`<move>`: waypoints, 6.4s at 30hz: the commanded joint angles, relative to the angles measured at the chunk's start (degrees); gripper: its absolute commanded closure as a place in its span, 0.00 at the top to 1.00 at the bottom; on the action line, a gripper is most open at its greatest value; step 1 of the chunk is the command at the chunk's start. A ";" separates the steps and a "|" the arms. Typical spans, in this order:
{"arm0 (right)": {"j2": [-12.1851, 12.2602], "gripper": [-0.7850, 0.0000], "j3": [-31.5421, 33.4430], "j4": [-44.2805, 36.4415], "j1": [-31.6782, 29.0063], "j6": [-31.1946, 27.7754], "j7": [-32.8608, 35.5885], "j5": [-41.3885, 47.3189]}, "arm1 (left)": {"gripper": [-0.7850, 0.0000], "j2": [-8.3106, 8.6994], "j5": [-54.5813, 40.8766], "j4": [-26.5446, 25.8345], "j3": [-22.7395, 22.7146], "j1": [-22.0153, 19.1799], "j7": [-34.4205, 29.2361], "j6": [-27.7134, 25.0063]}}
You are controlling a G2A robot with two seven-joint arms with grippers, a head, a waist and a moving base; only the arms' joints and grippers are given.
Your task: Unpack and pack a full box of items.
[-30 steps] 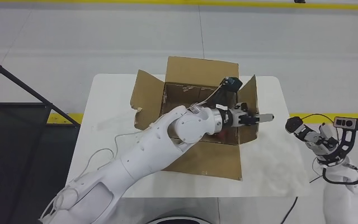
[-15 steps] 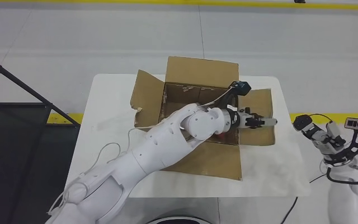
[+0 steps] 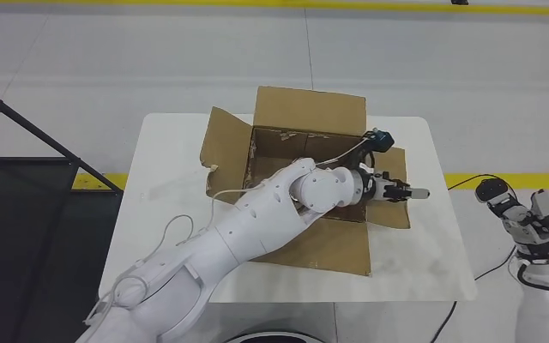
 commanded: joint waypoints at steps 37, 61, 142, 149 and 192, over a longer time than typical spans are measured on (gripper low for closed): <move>2.39 1.00 -15.36 -10.91 13.09 19.92 0.35 -23.91 | 1.00 15.05 17.93 -67.16 -56.93 41.81 -18.83 3.58; 2.75 1.00 -19.79 -17.59 12.44 21.56 -5.47 -29.70 | 1.00 20.27 4.07 -51.78 -78.99 43.06 -34.09 4.68; 4.69 1.00 -29.40 -22.38 20.50 31.45 -4.49 -36.82 | 1.00 28.57 1.56 -49.25 -76.48 46.73 -27.39 10.11; 3.87 1.00 -44.33 -20.51 33.83 32.66 1.03 -51.61 | 1.00 28.57 1.56 -49.25 -76.48 46.73 -27.39 10.11; -17.87 1.00 -94.87 29.22 66.95 32.10 6.93 -75.03 | 1.00 28.98 -8.43 -56.85 -83.49 58.71 -18.90 -3.02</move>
